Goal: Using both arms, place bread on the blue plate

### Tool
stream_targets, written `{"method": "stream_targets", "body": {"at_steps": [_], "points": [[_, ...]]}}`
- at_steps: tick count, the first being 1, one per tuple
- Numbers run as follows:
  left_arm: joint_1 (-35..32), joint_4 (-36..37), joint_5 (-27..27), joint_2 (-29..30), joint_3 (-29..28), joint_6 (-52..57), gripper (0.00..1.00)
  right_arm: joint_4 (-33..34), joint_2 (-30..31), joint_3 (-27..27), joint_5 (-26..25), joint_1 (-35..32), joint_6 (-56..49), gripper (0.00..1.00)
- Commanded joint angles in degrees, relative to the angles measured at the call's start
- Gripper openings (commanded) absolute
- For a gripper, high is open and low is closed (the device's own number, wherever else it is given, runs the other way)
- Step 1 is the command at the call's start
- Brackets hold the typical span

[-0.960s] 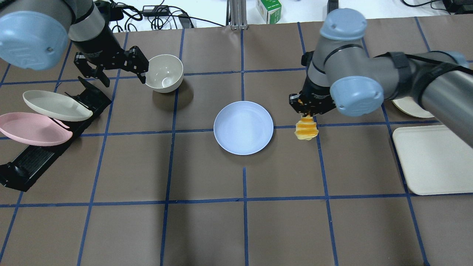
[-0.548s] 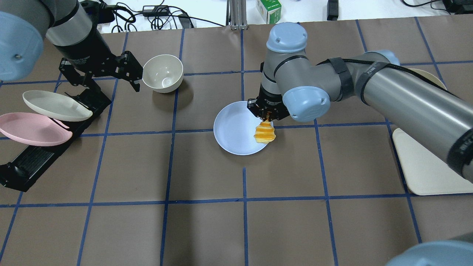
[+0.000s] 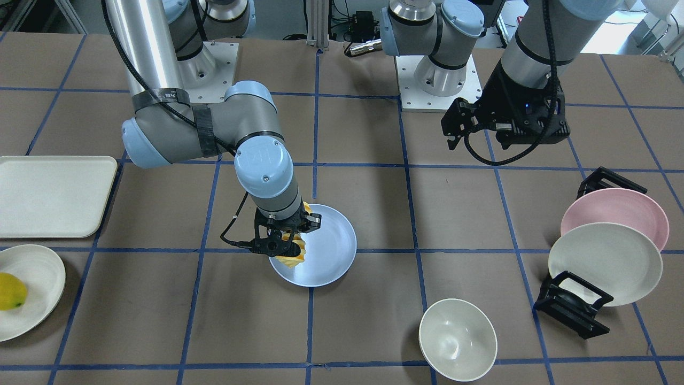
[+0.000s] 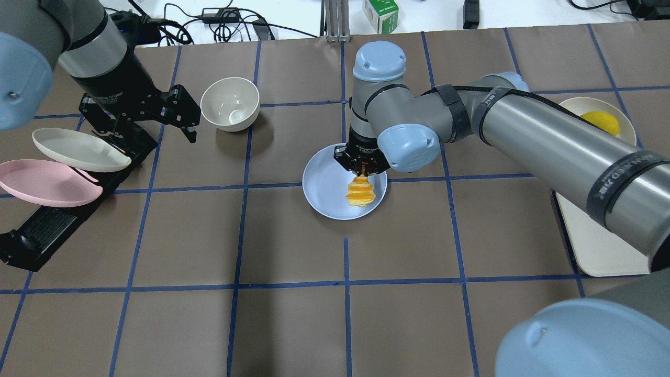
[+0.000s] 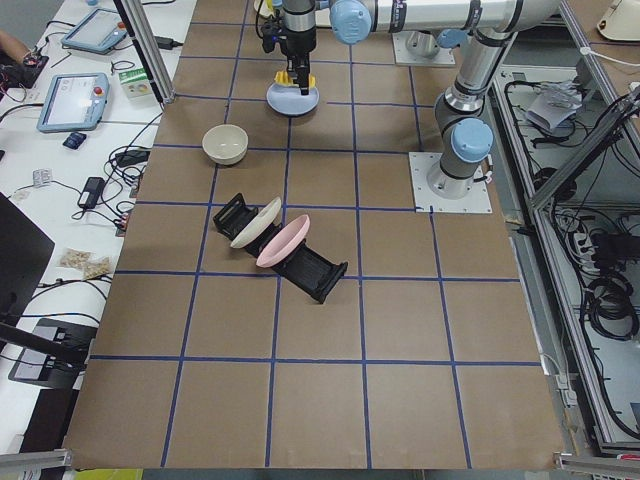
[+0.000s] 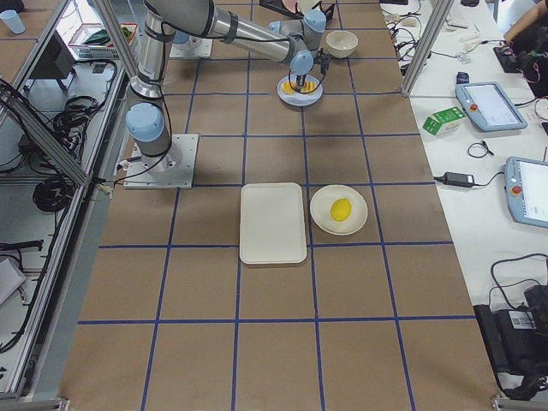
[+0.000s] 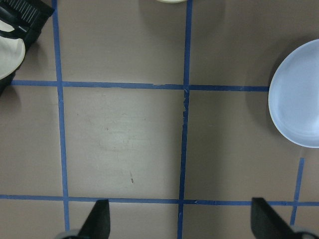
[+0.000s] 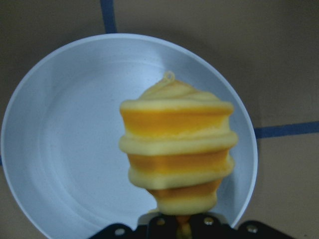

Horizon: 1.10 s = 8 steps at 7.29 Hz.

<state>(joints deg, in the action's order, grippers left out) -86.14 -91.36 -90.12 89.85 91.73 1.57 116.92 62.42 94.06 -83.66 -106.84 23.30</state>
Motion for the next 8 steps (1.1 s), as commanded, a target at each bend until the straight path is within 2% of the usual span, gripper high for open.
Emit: {"method": "stream_targets", "body": {"at_steps": [1, 2, 3, 4, 6, 8], "points": [[0.0, -0.1, 0.1, -0.6, 0.0, 0.0, 1.0, 0.4, -1.1, 0.0, 0.4, 0.0, 0.3, 0.02], [-0.1, -0.1, 0.6, -0.6, -0.1, 0.0, 1.0, 0.4, -1.2, 0.4, 0.3, 0.0, 0.5, 0.19], [-0.1, -0.1, 0.3, -0.6, 0.0, 0.0, 1.0, 0.4, -1.2, 0.4, 0.4, 0.0, 0.7, 0.47], [-0.1, -0.1, 0.7, -0.6, -0.1, 0.0, 1.0, 0.2, -1.3, 0.4, 0.4, 0.0, 0.7, 0.64], [-0.1, -0.1, 0.0, -0.6, 0.0, 0.0, 1.0, 0.4, -1.5, 0.4, 0.3, 0.0, 0.7, 0.81], [0.0, 0.0, 0.0, -0.5, 0.0, 0.1, 1.0, 1.1, -1.2, -0.4, 0.4, 0.1, 0.4, 0.88]]}}
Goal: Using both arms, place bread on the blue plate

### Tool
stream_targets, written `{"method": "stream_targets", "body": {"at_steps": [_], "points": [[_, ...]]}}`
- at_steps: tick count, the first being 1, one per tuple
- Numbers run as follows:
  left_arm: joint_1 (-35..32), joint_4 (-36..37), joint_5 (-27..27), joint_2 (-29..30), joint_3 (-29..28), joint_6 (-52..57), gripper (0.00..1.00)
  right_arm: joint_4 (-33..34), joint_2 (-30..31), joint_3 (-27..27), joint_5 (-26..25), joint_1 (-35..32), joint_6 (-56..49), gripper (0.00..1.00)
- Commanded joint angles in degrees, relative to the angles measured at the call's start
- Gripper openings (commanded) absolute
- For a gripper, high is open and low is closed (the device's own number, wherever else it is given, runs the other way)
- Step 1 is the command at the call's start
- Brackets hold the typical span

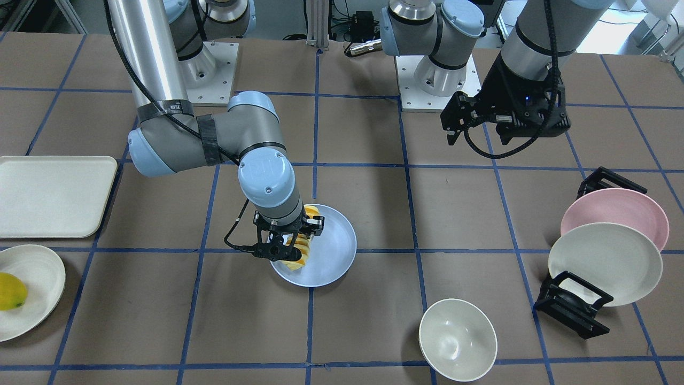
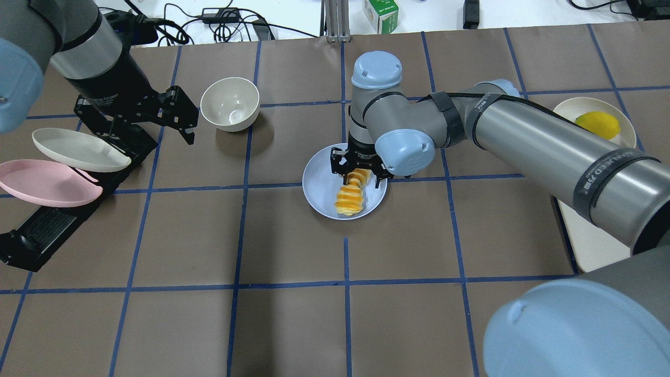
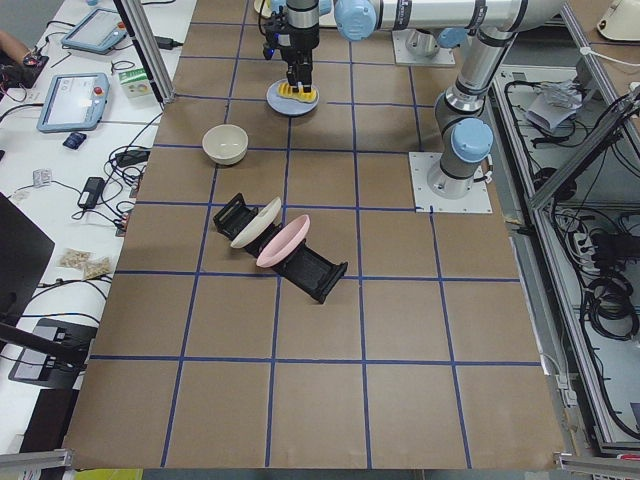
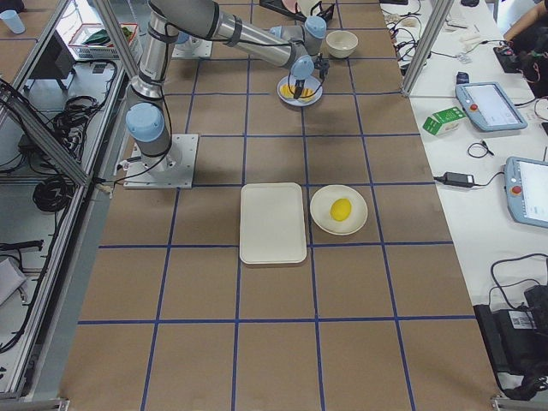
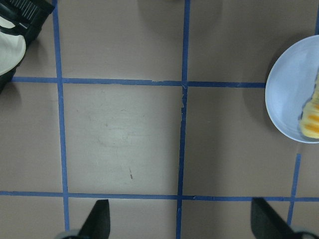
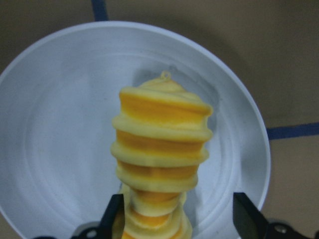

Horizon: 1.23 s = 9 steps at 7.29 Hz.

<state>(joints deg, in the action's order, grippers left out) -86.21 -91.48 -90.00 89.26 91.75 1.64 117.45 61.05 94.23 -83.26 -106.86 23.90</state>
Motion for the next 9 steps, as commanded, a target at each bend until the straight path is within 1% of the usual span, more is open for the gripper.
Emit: {"method": "stream_targets", "body": {"at_steps": [1, 2, 3, 4, 5, 6, 7, 8, 9], "points": [[0.2, 0.1, -0.1, 0.0, -0.1, 0.0, 1.0, 0.2, 0.6, -2.0, 0.0, 1.2, -0.9, 0.93], [0.2, 0.1, -0.1, 0.1, 0.0, 0.0, 1.0, -1.2, 1.9, -4.1, -0.9, 3.0, -1.2, 0.95], [0.2, 0.1, -0.1, 0.1, 0.0, 0.0, 1.0, -4.8, 4.2, -4.5, -1.0, 5.9, -5.4, 0.95], [0.2, 0.1, 0.0, 0.1, 0.0, 0.0, 1.0, -10.7, 8.6, -5.4, -3.0, 10.2, -13.9, 0.97], [0.2, 0.2, 0.2, -0.1, -0.1, -0.1, 1.0, -17.3, 13.4, -6.8, -3.4, 13.1, -20.1, 0.98], [0.2, 0.2, -0.1, -0.1, -0.1, -0.1, 1.0, -23.7, 17.1, -9.6, -6.3, 14.3, -23.7, 1.0], [0.2, 0.2, 0.0, 0.0, -0.1, -0.1, 1.0, -30.2, 19.0, -15.8, -9.5, 14.1, -23.9, 1.0], [0.2, 0.2, 0.4, 0.0, -0.1, -0.1, 1.0, -37.3, 18.9, -23.1, -8.6, 13.9, -24.3, 1.0], [0.2, 0.2, 0.0, -0.1, -0.1, 0.0, 1.0, -41.3, 18.4, -24.0, -7.1, 13.8, -24.5, 1.0]]}}
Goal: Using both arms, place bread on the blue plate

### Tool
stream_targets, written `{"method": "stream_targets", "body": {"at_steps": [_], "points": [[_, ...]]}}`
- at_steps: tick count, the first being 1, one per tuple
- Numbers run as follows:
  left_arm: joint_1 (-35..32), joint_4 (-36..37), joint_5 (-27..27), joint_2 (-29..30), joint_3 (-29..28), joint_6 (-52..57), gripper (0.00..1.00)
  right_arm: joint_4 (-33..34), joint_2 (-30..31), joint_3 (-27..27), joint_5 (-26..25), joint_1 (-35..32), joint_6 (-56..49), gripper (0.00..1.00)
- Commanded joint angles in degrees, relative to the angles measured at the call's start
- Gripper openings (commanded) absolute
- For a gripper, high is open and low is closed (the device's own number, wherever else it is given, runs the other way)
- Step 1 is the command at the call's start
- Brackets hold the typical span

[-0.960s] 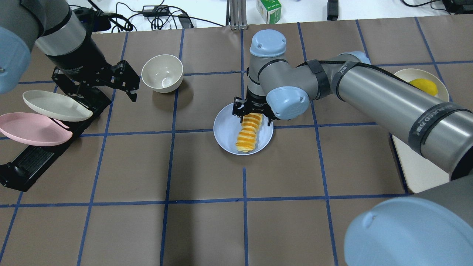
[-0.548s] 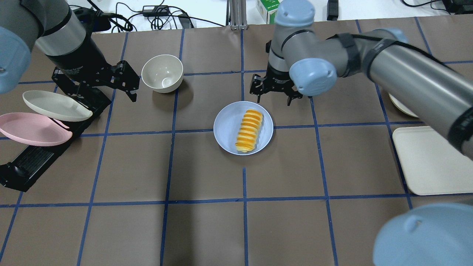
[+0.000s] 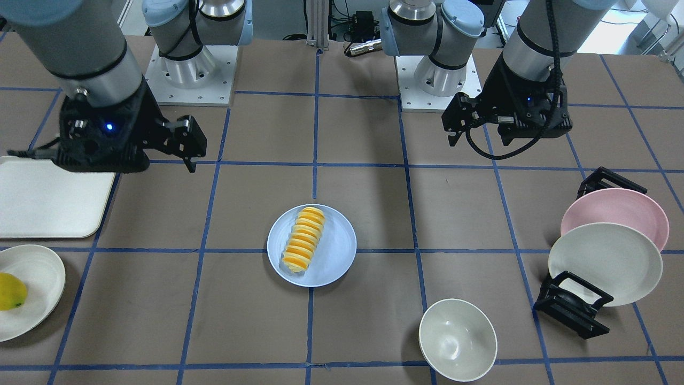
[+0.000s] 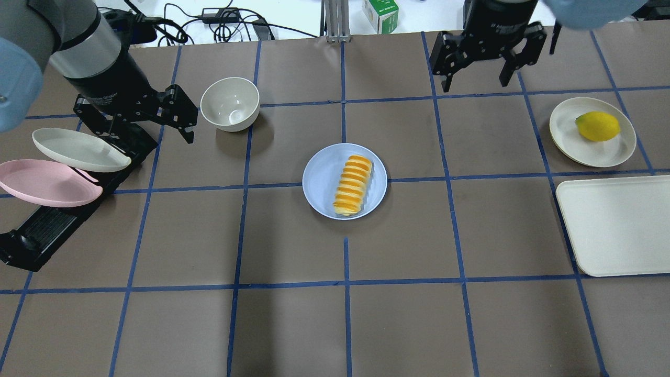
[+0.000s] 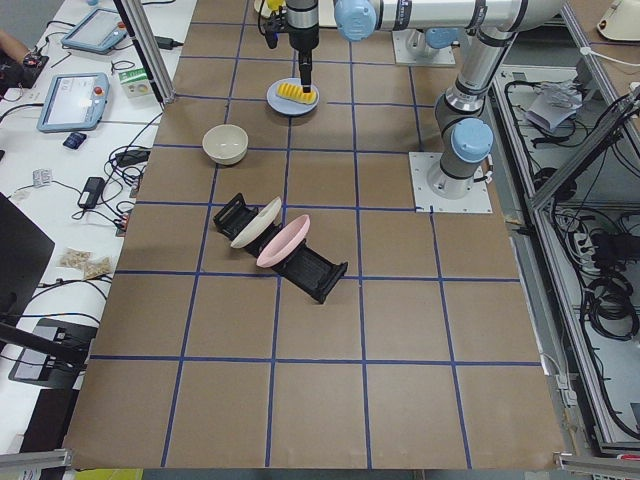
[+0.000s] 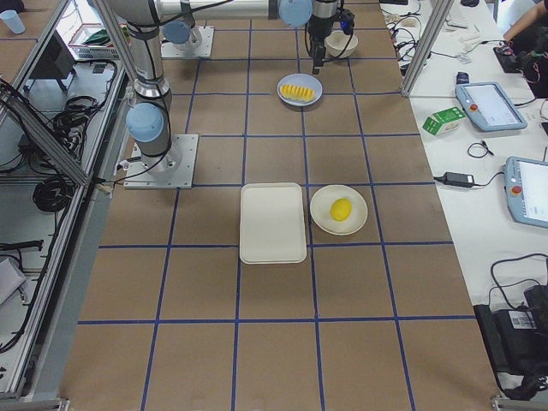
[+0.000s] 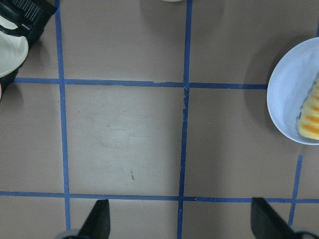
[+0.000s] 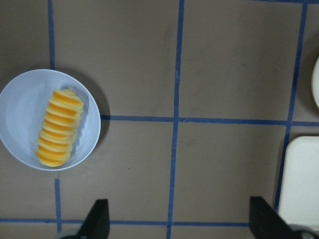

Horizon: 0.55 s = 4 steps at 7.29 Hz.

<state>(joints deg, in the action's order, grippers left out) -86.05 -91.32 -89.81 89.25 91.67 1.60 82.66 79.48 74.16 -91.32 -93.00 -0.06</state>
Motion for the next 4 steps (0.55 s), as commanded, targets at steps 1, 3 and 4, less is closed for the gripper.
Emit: {"method": "stream_targets", "body": {"at_steps": [1, 3, 4], "points": [[0.0, -0.1, -0.1, 0.0, 0.0, 0.0, 1.0, -6.7, 0.7, -1.1, 0.9, 0.3, -1.8, 1.0], [0.0, -0.1, -0.2, 0.0, 0.1, 0.0, 1.0, -3.5, 2.4, 3.6, 0.7, 0.6, -2.0, 1.0], [0.0, -0.1, -0.2, 0.0, 0.1, 0.1, 1.0, 1.5, 3.8, 6.0, 1.1, 0.6, -2.6, 1.0]]}}
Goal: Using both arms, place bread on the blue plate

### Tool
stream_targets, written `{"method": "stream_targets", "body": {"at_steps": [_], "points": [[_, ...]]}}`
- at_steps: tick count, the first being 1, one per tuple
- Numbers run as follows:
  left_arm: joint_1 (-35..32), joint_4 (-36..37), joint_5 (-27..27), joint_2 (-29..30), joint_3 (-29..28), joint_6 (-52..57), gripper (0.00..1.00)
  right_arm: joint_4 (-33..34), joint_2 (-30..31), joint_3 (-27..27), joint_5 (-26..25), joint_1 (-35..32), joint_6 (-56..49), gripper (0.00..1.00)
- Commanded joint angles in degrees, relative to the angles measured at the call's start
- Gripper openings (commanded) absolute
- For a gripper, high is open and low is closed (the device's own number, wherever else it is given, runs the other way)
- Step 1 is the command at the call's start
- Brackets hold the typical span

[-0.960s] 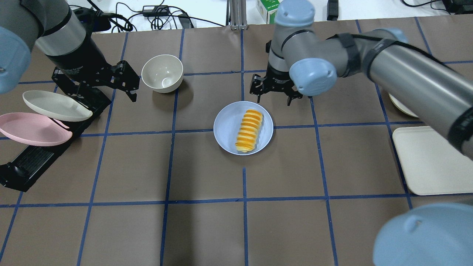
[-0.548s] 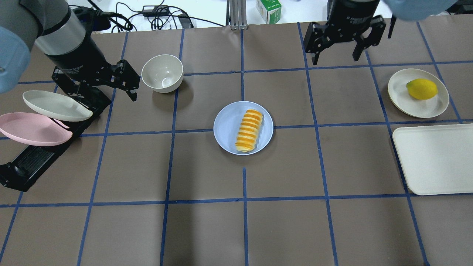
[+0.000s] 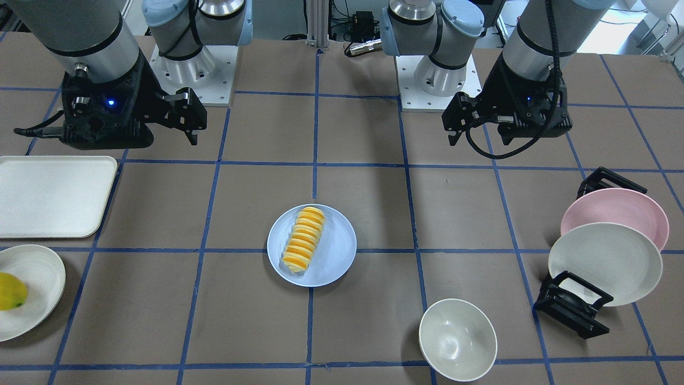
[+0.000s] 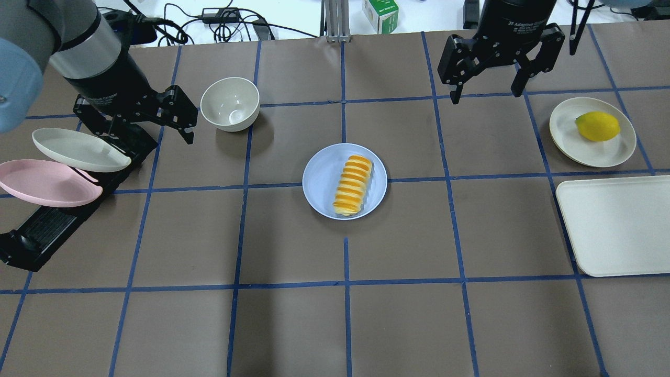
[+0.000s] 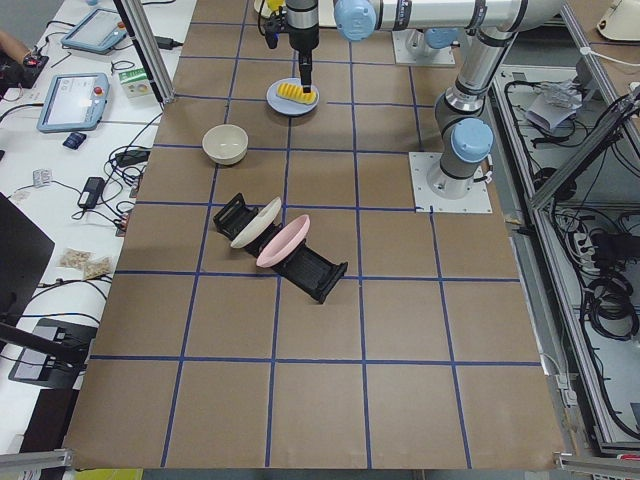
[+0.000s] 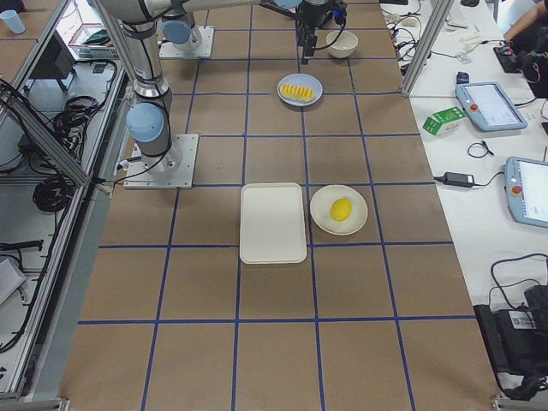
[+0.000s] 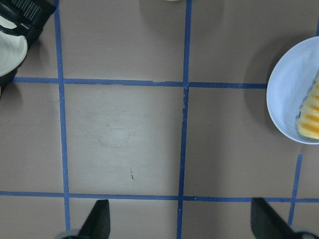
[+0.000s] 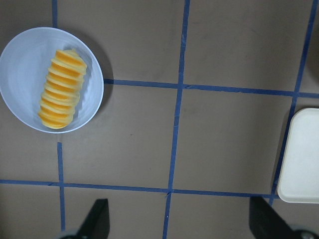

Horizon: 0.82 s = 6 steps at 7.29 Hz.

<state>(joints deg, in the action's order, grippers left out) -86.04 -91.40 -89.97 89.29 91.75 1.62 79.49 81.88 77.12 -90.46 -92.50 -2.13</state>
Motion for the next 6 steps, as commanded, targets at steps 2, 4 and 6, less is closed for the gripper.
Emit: {"method": "stream_targets", "body": {"at_steps": [2, 4, 6], "points": [[0.0, 0.0, 0.0, 0.0, 0.0, 0.0, 1.0, 12.9, 4.4, 9.2, -0.2, 0.0, 0.1, 1.0], [0.0, 0.0, 0.1, 0.1, 0.1, 0.0, 1.0, 16.5, 5.6, 12.8, -0.9, 0.5, -0.2, 1.0], [0.0, -0.1, 0.0, 0.2, 0.2, 0.0, 1.0, 16.1, 5.6, 12.0, 0.0, 0.4, 0.0, 1.0]]}}
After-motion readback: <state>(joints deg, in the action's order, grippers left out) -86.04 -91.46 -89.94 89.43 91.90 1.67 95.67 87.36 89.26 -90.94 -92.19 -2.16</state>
